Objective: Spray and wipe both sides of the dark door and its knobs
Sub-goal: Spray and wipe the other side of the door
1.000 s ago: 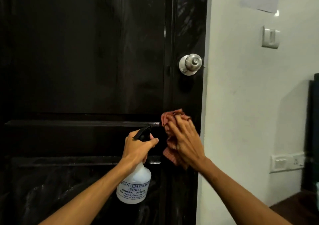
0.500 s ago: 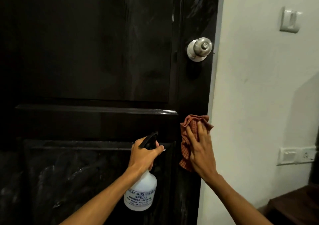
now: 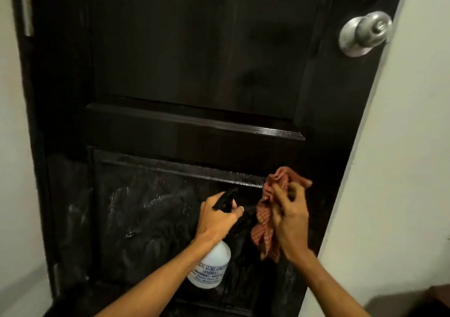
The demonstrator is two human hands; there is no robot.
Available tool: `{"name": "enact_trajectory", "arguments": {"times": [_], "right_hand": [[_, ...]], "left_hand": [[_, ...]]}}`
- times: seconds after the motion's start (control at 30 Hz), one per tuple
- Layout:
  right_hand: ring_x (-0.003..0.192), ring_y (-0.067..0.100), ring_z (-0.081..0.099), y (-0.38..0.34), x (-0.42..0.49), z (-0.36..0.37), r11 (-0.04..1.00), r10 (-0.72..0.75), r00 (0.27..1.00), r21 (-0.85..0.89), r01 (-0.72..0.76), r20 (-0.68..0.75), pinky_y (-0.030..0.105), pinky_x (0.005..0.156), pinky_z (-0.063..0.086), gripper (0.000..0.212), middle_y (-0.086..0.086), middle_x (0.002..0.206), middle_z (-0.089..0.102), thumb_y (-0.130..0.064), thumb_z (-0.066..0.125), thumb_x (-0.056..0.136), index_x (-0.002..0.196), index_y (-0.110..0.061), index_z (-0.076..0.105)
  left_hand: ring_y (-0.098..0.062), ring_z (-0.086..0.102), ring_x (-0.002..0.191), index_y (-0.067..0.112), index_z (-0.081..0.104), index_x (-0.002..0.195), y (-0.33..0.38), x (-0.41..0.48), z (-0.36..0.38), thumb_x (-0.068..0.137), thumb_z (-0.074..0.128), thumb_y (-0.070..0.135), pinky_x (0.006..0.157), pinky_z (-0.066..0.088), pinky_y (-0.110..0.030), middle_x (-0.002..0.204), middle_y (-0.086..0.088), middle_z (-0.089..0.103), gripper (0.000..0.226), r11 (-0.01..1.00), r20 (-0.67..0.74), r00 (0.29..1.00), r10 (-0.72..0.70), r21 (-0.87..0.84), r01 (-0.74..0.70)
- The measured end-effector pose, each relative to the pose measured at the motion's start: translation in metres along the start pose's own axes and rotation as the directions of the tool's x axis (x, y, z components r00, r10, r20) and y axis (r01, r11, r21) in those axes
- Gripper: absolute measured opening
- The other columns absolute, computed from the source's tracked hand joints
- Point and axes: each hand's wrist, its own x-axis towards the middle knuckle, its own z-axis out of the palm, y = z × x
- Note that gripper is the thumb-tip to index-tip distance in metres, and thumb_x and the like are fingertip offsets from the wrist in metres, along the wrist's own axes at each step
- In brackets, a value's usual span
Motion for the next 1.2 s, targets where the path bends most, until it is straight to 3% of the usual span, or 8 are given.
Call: {"name": "enact_trajectory", "arguments": {"times": [0.07,0.3,0.47,0.6,0.77,0.93,1.07,1.2], "right_hand": [[0.129,0.031,0.054,-0.004,-0.018,0.013,0.996,-0.082,0.988,-0.008,0.084,0.127,0.046,0.104,0.053,0.059,0.012,0.149,0.041,0.003,0.071,0.089,0.142,-0.018,0.061],[0.136,0.025,0.048,-0.047,0.023,0.036,1.0,-0.003,1.0,-0.002,0.003,-0.029,0.045,0.111,0.045,0.052,0.002,0.15,0.04,-0.001,0.068,0.092,0.14,-0.021,0.062],[0.124,0.043,0.042,-0.066,-0.009,0.059,0.885,-0.358,0.882,-0.189,0.425,0.308,0.051,0.081,0.061,0.069,0.015,0.148,0.038,0.003,0.075,0.073,0.139,-0.012,0.06],[0.123,0.044,0.043,-0.089,0.026,0.072,0.96,-0.149,0.976,-0.212,0.181,0.159,0.051,0.091,0.057,0.054,0.018,0.14,0.046,0.008,0.068,0.077,0.129,-0.007,0.067],[0.121,0.043,0.046,-0.122,0.003,0.103,0.86,-0.397,0.859,-0.195,0.471,0.325,0.046,0.079,0.062,0.056,0.018,0.141,0.047,-0.001,0.065,0.077,0.132,-0.009,0.065],[0.121,0.042,0.046,-0.166,0.039,0.141,0.894,-0.361,0.906,-0.194,0.403,0.222,0.047,0.091,0.055,0.047,0.018,0.141,0.046,-0.005,0.065,0.088,0.136,-0.009,0.063],[0.121,0.042,0.05,-0.191,0.021,0.174,0.725,-0.565,0.742,-0.212,0.655,0.361,0.05,0.099,0.052,0.06,0.021,0.143,0.052,-0.014,0.074,0.079,0.138,-0.008,0.061],[0.122,0.039,0.047,-0.244,0.07,0.208,0.68,-0.608,0.704,-0.216,0.7,0.368,0.046,0.099,0.049,0.051,0.019,0.146,0.048,-0.015,0.053,0.09,0.141,-0.009,0.057]], "left_hand": [[-0.012,0.066,0.062,0.017,0.064,0.065,-0.008,-0.002,-0.008,0.082,0.082,0.018,0.065,0.054,-0.028,0.061,0.001,0.067,0.024,1.0,-0.027,0.999,-0.018,0.002,0.018],[-0.011,0.059,0.052,0.016,0.064,0.066,-0.031,0.015,-0.059,0.082,0.082,0.021,0.06,0.051,-0.031,0.056,0.003,0.064,0.025,0.998,-0.151,0.986,-0.066,0.006,0.068],[-0.011,0.065,0.06,0.015,0.065,0.064,-0.047,0.015,-0.088,0.081,0.083,0.019,0.066,0.053,-0.028,0.06,0.0,0.068,0.025,0.997,-0.207,0.976,-0.062,0.027,0.069],[-0.016,0.062,0.051,0.014,0.065,0.065,-0.057,0.019,-0.109,0.083,0.081,0.02,0.059,0.054,-0.037,0.06,-0.003,0.068,0.024,0.996,-0.234,0.968,-0.086,0.011,0.091],[-0.009,0.057,0.047,0.013,0.064,0.065,-0.067,0.025,-0.147,0.081,0.082,0.019,0.054,0.05,-0.032,0.056,0.0,0.064,0.025,0.997,-0.322,0.944,-0.076,0.0,0.08],[-0.014,0.06,0.049,0.016,0.065,0.065,-0.086,0.039,-0.195,0.081,0.082,0.021,0.056,0.052,-0.037,0.056,0.0,0.066,0.024,0.995,-0.435,0.895,-0.101,-0.026,0.1],[-0.014,0.065,0.058,0.017,0.066,0.065,-0.096,0.043,-0.227,0.081,0.083,0.021,0.063,0.055,-0.035,0.058,0.002,0.067,0.024,0.994,-0.473,0.876,-0.096,-0.001,0.109],[-0.011,0.066,0.058,0.019,0.065,0.07,-0.107,0.05,-0.265,0.078,0.087,0.025,0.059,0.057,-0.034,0.061,0.002,0.067,0.024,0.996,-0.529,0.847,-0.062,0.023,0.087]]}}
